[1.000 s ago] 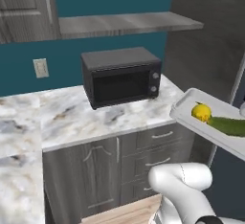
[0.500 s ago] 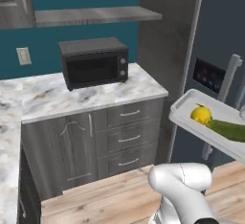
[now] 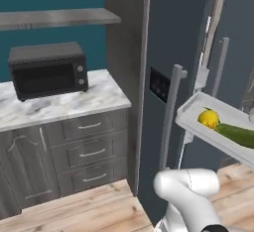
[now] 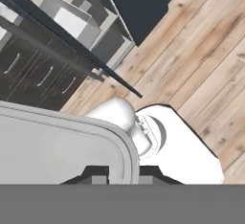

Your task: Take the lemon and cucumber out of the freezer and place them in the tupperware container on the counter. Then put the tupperware containing the vegetables back in the freezer.

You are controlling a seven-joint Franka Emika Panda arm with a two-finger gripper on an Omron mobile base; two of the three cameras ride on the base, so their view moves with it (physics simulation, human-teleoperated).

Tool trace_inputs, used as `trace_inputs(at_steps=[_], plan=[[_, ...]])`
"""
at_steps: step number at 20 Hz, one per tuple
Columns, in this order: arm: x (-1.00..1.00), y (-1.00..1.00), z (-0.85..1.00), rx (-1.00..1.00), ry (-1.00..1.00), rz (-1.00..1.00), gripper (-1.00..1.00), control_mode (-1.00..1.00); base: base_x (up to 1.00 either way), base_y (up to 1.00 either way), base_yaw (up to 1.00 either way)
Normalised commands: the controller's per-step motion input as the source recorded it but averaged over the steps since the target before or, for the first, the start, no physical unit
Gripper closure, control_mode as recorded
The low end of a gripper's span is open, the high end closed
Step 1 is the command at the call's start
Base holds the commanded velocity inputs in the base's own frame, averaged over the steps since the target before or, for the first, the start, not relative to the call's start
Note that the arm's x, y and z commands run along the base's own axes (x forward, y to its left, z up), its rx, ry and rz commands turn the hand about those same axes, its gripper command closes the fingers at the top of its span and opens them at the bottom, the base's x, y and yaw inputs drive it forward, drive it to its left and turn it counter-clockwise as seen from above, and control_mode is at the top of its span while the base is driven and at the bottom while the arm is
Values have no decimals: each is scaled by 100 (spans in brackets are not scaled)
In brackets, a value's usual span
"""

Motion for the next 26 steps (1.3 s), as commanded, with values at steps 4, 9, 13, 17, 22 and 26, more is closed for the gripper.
trace_inputs(at_steps=[4, 9, 13, 17, 22, 26], plan=[[0, 0, 0, 0, 0, 0, 100, 100, -18, -97, 3], [0, 0, 0, 0, 0, 0, 100, 100, -4, -92, 3], [0, 0, 0, 0, 0, 0, 100, 100, 18, -61, 3], [0, 0, 0, 0, 0, 0, 100, 100, 56, -33, 7], [0, 0, 0, 0, 0, 0, 100, 100, 81, -7, 10], [0, 0, 0, 0, 0, 0, 100, 100, 71, -23, 10]])
